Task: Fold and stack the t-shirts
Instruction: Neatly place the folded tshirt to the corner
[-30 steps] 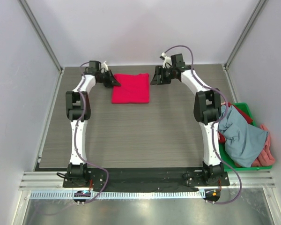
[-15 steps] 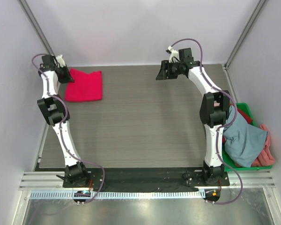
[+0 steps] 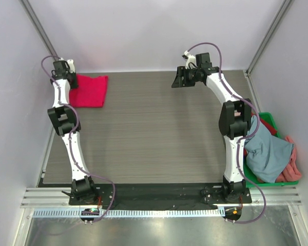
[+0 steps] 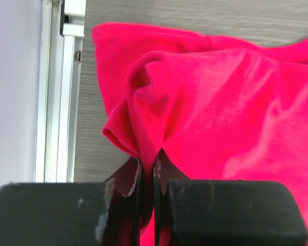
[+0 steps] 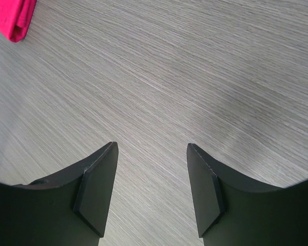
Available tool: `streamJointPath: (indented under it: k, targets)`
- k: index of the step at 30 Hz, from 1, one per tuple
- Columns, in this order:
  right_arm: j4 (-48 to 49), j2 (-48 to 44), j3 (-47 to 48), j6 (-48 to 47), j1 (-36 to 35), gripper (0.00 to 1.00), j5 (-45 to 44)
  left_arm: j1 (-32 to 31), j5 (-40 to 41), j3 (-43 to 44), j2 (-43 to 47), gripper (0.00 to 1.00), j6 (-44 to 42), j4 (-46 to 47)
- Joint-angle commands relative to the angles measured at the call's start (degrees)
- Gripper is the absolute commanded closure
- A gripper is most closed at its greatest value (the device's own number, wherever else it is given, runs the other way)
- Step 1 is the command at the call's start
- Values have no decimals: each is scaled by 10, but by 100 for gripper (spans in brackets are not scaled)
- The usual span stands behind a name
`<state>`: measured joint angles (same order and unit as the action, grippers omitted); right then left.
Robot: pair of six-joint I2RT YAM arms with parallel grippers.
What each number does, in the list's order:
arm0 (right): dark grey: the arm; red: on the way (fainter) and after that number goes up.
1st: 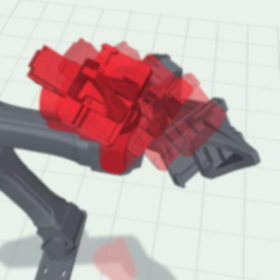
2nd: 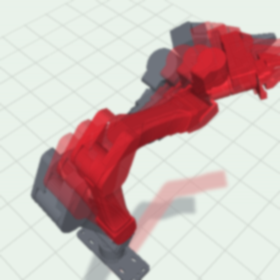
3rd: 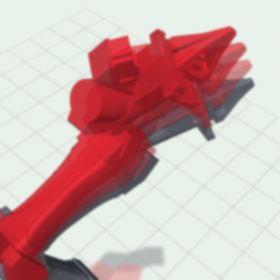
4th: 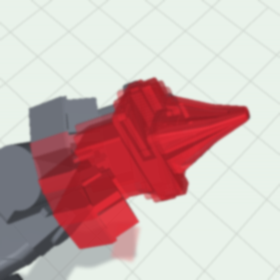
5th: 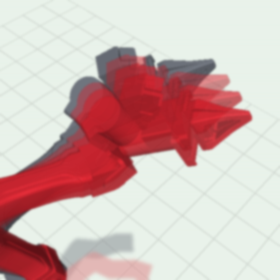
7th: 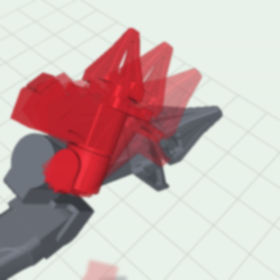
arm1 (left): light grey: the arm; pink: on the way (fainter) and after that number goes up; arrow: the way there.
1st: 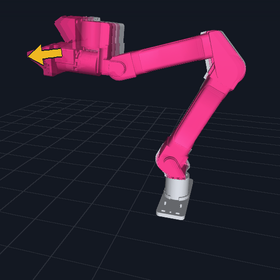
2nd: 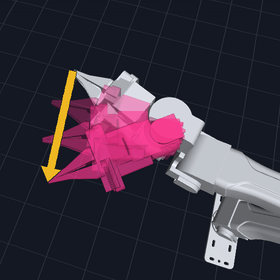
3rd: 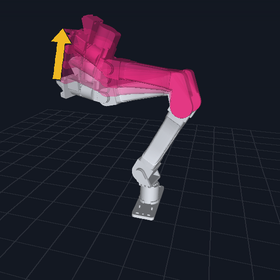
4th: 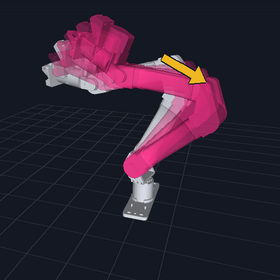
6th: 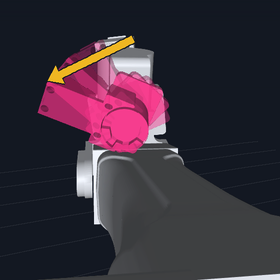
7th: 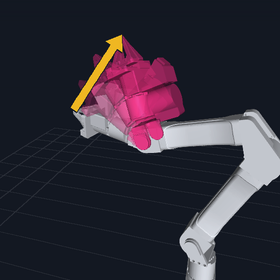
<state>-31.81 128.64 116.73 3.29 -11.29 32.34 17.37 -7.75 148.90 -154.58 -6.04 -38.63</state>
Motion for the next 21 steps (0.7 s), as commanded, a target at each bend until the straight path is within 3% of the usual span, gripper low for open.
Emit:
streamJointPath:
  k: [1,16,20,21]
  targets:
    - [7,-8,18,-7,-7,38,-11,2,46,31,-11,100,-12,46]
    - [7,-1,28,-11,-27,38,-26,-14,80,39,-32,100,-28,47]
    - [2,-16,18,-18,-26,38,-19,-13,22,-54,31,100,-68,-4]
    - [-1,-18,9,-21,-25,38,-16,-14,7,-93,82,100,-76,7]
